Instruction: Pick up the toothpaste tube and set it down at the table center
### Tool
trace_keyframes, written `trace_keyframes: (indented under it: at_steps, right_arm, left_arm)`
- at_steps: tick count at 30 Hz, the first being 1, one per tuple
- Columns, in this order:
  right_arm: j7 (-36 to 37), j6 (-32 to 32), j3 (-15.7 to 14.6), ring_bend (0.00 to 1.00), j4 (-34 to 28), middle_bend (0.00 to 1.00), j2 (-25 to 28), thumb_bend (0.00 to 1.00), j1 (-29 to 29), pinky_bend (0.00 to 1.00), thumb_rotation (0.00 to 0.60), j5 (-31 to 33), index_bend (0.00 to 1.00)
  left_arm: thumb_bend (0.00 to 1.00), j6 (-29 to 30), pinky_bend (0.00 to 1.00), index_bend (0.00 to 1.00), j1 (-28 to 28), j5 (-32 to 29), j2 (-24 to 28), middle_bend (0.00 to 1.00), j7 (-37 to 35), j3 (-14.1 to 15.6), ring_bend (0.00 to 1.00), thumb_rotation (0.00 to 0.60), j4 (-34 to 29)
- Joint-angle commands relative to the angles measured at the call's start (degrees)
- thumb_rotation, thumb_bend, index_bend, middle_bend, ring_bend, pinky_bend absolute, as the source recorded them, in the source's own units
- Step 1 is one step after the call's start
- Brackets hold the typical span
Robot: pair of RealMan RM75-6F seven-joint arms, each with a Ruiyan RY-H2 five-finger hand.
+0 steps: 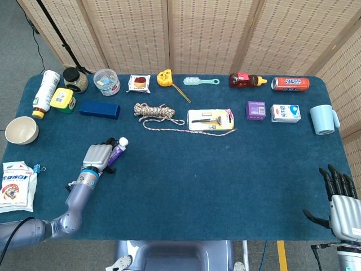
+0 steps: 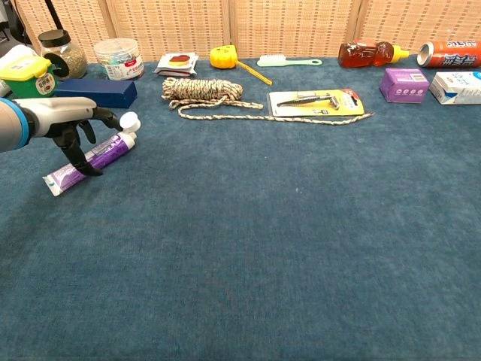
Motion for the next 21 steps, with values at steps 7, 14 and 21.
trace_keyframes:
  at_steps: [7, 14, 21]
  right_arm:
    - [-0.3, 0.6, 0.0, 0.00, -0.2, 0.00, 0.0, 0.00, -0.4, 0.00, 0.600, 0.0, 0.03]
    - [0.1, 1.3, -0.2, 0.00, -0.3, 0.00, 0.1, 0.00, -1.0, 0.00, 0.600, -0.2, 0.03]
    - [0.5, 1.3, -0.3, 0.00, -0.2, 0.00, 0.2, 0.00, -1.2, 0.00, 0.600, -0.7, 0.03]
  left_arm:
    - [0.23, -1.2, 0.28, 0.17, -3.0, -0.8, -1.2, 0.14, -0.1, 0.5, 0.27, 0.588, -0.7]
    - [0.23, -1.5, 0.28, 0.17, -3.0, 1.3, 1.4, 0.15, -1.2, 2.8, 0.27, 0.587, -6.0]
    - [0.23, -0.3, 0.28, 0.17, -2.0, 6.4, 3.6, 0.15, -4.3, 3.9, 0.25, 0.586, -7.3]
